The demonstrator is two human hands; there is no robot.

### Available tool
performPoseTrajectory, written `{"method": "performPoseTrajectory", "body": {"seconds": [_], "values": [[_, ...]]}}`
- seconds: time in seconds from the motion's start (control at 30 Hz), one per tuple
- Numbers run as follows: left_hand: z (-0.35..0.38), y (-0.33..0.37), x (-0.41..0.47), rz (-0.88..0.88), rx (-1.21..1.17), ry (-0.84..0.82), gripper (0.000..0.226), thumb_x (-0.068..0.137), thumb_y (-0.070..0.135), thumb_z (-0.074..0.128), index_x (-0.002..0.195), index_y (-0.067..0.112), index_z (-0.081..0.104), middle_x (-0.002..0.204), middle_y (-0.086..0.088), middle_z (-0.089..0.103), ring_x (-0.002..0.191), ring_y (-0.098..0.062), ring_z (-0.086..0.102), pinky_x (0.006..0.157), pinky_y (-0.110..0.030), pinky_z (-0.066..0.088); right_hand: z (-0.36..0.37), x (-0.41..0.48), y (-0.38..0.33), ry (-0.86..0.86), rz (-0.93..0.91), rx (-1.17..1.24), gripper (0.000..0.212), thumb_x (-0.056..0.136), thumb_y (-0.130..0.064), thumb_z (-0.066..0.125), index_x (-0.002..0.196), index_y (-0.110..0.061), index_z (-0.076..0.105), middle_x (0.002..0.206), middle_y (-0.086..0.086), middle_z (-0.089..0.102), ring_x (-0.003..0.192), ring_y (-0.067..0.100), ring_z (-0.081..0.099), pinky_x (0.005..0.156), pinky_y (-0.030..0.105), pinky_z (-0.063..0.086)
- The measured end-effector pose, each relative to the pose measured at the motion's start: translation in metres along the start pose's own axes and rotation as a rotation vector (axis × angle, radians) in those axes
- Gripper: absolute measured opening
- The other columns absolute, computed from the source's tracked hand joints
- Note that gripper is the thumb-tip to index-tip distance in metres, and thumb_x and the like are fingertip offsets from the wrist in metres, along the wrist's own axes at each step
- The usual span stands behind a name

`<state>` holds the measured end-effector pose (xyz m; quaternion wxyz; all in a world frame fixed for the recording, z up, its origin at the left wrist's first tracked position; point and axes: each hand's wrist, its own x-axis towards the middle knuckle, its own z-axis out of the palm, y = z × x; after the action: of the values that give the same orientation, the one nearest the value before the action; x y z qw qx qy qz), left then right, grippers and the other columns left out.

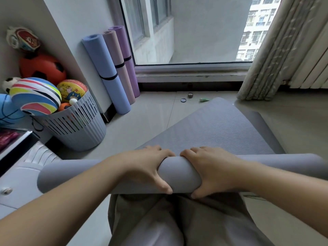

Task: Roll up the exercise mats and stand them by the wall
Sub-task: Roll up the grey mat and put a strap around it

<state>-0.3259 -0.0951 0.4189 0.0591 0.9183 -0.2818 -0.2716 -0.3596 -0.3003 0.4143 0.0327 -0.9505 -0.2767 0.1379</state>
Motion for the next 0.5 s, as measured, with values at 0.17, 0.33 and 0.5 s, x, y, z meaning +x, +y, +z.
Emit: {"method": "performPoseTrajectory", "body": {"seconds": [0.17, 0.33, 0.5], "values": [[0.034, 0.016, -0.004, 0.001, 0.434, 0.390, 0.105, 0.070, 0.055, 0.067, 0.142, 0.041, -0.009, 0.132, 0.004, 0.039, 0.119, -0.021, 0.044, 0.097, -0.037, 0.036, -0.021, 0.020, 0.012, -0.229, 0.044, 0.177, 0.086, 0.061, -0.059, 0.080, 0.130, -0.028, 0.039, 0.122, -0.007, 0.056, 0.109, 0.015, 0.054, 0.089, 0.030, 0.043], [0.022, -0.001, 0.000, 0.020, 0.248, 0.371, 0.095, 0.066, 0.053, 0.068, 0.141, 0.043, 0.010, 0.121, 0.004, 0.048, 0.110, -0.021, 0.051, 0.093, -0.037, 0.042, 0.007, -0.003, -0.007, 0.161, 0.004, -0.255, 0.100, 0.065, -0.063, 0.064, 0.144, -0.016, 0.025, 0.121, 0.004, 0.050, 0.104, 0.026, 0.051, 0.090, 0.040, 0.044], [0.012, -0.005, 0.010, 0.017, 0.171, 0.289, 0.095, 0.065, 0.053, 0.067, 0.141, 0.049, 0.011, 0.125, 0.006, 0.051, 0.113, -0.020, 0.051, 0.094, -0.037, 0.043, 0.016, 0.008, 0.001, 0.225, 0.049, -0.210, 0.078, 0.067, -0.055, 0.063, 0.133, -0.022, 0.038, 0.108, 0.000, 0.056, 0.090, 0.025, 0.057, 0.075, 0.038, 0.048]]}}
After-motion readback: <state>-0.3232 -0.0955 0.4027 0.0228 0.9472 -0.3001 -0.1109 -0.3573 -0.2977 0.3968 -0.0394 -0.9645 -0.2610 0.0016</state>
